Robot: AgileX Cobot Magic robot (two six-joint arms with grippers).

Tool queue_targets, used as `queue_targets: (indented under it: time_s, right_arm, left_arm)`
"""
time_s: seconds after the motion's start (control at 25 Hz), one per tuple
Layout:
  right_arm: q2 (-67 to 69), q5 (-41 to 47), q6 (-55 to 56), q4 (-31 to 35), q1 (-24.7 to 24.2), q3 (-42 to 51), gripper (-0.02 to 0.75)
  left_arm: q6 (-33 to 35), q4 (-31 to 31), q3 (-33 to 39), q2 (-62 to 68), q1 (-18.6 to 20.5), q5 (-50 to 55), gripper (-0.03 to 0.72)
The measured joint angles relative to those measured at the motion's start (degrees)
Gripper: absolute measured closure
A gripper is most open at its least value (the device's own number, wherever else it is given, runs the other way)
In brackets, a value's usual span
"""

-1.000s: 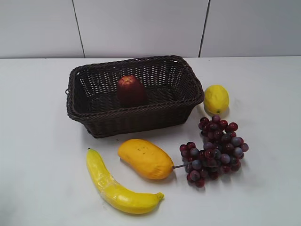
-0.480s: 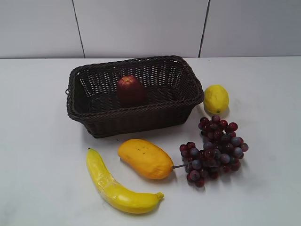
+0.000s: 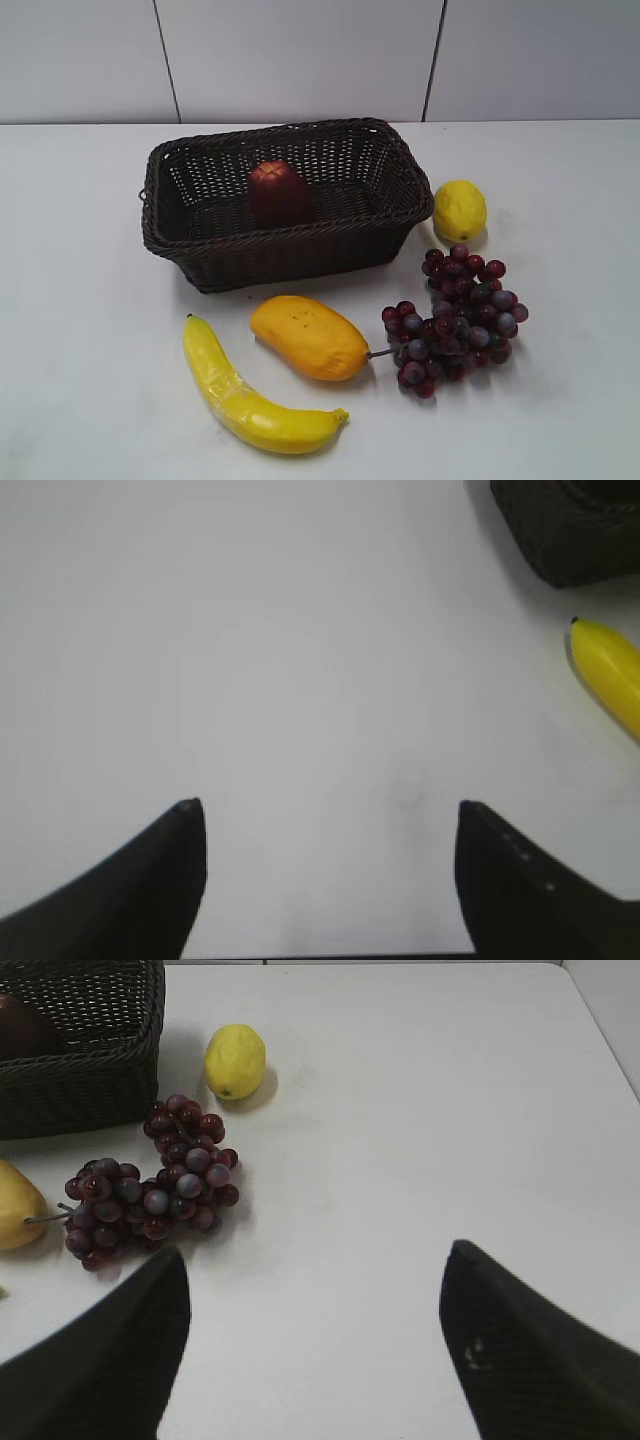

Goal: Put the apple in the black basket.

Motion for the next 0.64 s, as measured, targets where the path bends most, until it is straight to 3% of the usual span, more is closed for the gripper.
queue_targets:
  time_s: [0.64]
  right_arm:
    - [0.00,0.00,0.00,0.02,0.00,0.00,0.150]
  left_arm:
    - [0.00,0.00,0.00,-12.12,0.00,0.09,0.109]
